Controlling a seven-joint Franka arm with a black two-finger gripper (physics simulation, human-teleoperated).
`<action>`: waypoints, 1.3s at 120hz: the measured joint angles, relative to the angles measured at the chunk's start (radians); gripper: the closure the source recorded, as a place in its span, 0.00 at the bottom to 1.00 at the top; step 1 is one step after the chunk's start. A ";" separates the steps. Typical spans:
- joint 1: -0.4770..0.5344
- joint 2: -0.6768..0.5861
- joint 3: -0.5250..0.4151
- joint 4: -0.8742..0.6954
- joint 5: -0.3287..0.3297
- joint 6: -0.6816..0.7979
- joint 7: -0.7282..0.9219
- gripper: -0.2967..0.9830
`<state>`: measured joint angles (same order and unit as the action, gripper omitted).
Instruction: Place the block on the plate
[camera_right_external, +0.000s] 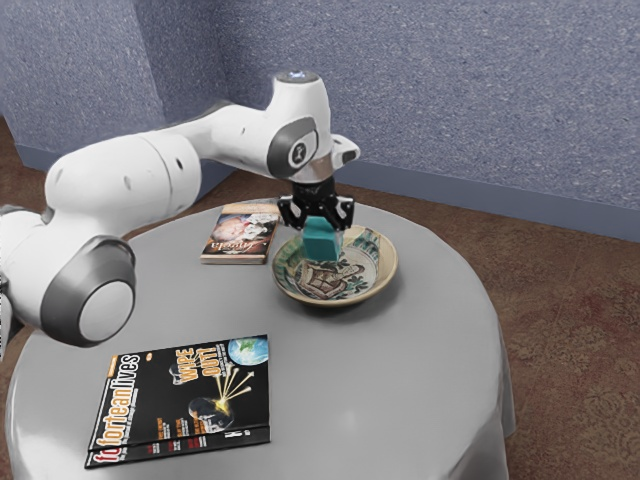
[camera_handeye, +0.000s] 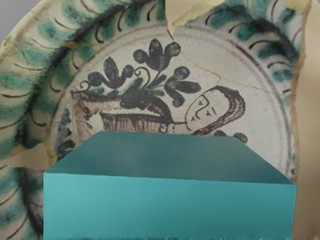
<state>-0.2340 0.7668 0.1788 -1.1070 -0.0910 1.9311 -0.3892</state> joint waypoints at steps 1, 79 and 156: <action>0.002 0.003 -0.004 0.003 0.001 0.000 0.000 0.47; 0.087 0.125 -0.122 0.131 0.038 -0.101 0.024 0.36; 0.071 0.054 -0.115 0.130 0.074 -0.192 0.064 0.24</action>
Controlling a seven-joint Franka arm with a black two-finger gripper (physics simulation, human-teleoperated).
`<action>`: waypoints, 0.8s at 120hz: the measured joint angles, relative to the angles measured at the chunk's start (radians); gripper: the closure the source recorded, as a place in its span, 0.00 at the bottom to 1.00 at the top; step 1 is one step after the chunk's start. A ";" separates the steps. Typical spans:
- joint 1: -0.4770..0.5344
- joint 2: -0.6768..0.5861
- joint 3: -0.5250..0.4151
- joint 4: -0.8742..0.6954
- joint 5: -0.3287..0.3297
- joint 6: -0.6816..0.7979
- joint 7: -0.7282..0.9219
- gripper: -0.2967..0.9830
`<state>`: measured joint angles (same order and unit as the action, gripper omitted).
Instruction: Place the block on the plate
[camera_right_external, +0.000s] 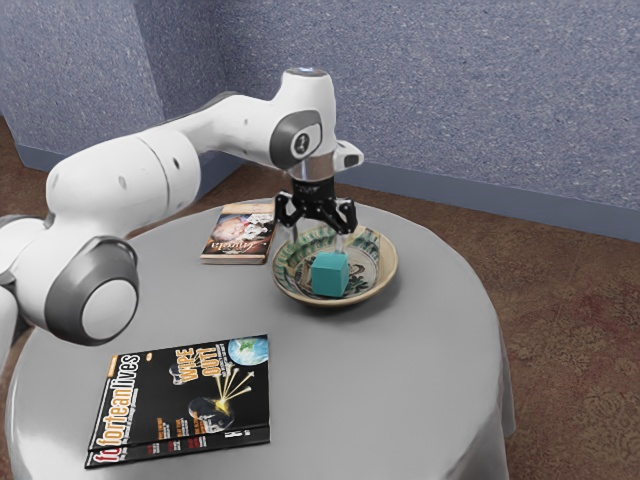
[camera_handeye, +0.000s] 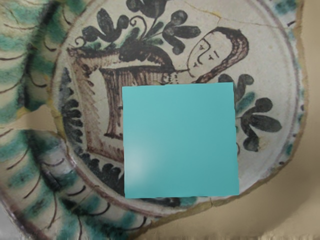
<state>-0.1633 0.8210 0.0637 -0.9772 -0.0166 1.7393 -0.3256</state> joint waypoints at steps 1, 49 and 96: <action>-0.002 -0.002 0.001 -0.001 0.000 -0.002 0.001 0.24; -0.015 -0.196 -0.008 -0.077 0.041 -0.103 0.064 0.23; 0.032 -0.406 0.045 -0.289 0.072 -0.144 0.210 0.23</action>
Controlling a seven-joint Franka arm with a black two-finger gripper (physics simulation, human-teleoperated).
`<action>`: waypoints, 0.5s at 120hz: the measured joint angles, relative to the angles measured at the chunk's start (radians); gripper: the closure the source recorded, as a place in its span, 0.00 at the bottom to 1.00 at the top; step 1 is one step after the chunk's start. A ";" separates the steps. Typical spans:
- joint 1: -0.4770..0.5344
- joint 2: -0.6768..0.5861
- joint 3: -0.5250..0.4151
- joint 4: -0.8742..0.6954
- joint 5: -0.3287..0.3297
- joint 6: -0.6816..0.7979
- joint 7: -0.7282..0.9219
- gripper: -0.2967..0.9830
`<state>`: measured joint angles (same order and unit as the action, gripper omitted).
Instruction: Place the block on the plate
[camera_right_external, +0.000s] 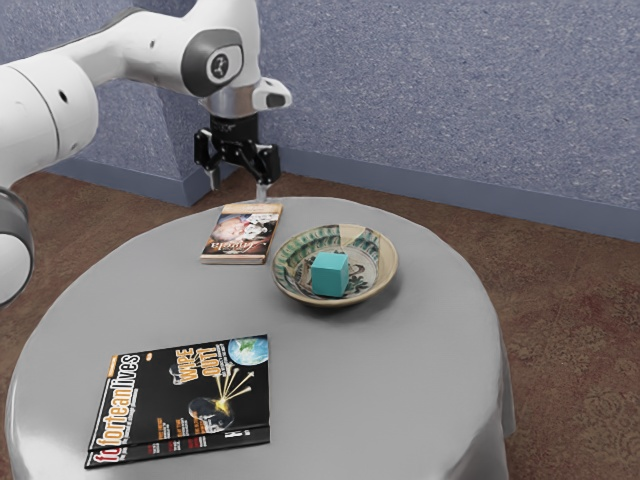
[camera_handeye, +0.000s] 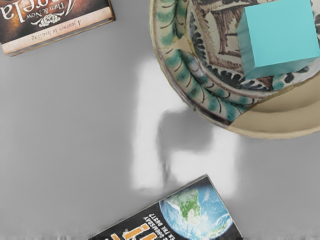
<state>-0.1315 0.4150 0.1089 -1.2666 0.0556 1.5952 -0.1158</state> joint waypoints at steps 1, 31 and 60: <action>0.001 -0.006 0.003 -0.007 0.000 0.000 0.003 0.23; 0.042 -0.184 0.064 -0.185 0.027 0.000 0.067 0.23; 0.099 -0.295 0.099 -0.221 0.062 -0.019 0.111 0.23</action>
<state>-0.0323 0.1197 0.2084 -1.4880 0.1176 1.5764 -0.0049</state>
